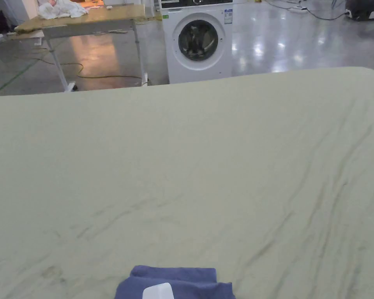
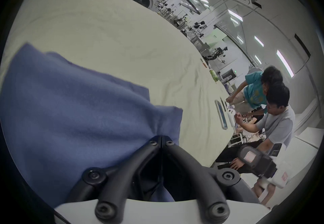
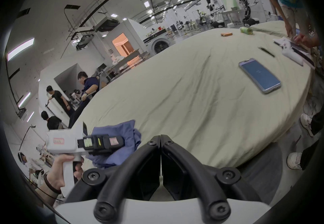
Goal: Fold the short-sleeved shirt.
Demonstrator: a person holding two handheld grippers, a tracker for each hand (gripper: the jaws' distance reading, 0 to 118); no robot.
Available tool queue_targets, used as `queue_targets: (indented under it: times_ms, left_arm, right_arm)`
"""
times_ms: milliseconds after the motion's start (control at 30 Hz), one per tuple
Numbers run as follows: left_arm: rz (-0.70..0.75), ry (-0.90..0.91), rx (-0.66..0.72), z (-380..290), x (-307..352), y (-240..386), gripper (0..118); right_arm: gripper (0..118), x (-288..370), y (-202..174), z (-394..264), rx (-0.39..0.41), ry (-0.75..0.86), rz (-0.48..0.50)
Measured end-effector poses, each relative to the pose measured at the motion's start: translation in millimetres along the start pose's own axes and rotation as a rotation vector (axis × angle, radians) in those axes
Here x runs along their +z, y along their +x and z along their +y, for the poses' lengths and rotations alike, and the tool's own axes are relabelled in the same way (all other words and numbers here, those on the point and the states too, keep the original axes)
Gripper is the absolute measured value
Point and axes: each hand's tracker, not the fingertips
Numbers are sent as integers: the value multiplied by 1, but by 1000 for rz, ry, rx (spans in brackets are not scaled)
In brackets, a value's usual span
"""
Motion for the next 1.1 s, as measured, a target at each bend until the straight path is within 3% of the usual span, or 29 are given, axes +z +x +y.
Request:
queue_targets:
  times_ms: [33,133,167,200,267,367,467,567,633,667,733,767,833,1000,1100]
  left_arm:
    - [0,43,-15,0,15,2,14]
    - [-47,165,-80,-1,59,-1,74]
    - [-30,193,-76,-1,72,-4,86]
    - [-8,225,-70,-1,84,-8,88]
    - [40,275,-46,0,106,-18,89]
    - [96,282,23,1,129,-42,91]
    - [127,288,108,-2,137,-63,91]
    - [102,250,159,-5,135,-78,91]
    - [59,225,160,-6,126,-85,91]
    - [51,211,167,-5,120,-88,91]
    - [42,191,193,-1,104,-96,89]
    - [44,179,212,1,97,-98,83]
    - [40,149,254,4,85,-104,46]
    - [78,144,166,0,86,-97,39]
    - [97,129,146,3,85,-94,38]
  right_arm:
    - [0,-8,-6,-1,24,-24,24]
    - [0,-37,-27,1,110,-87,107]
    - [0,-47,-35,3,137,-104,137]
    - [0,-60,-44,6,168,-130,170]
    - [0,-83,-61,11,209,-169,202]
    - [0,-131,-76,14,204,-320,149]
    - [0,-178,-71,0,254,-463,112]
    - [0,-167,-73,10,221,-430,127]
    - [0,-163,-79,8,346,-448,100]
    - [0,-164,-81,6,364,-434,100]
    - [0,-164,-81,4,326,-426,89]
    - [0,-163,-81,2,318,-422,87]
    - [0,-162,-79,-1,316,-407,90]
    - [0,-161,-75,-3,273,-395,94]
    - [0,-160,-77,-4,290,-389,88]
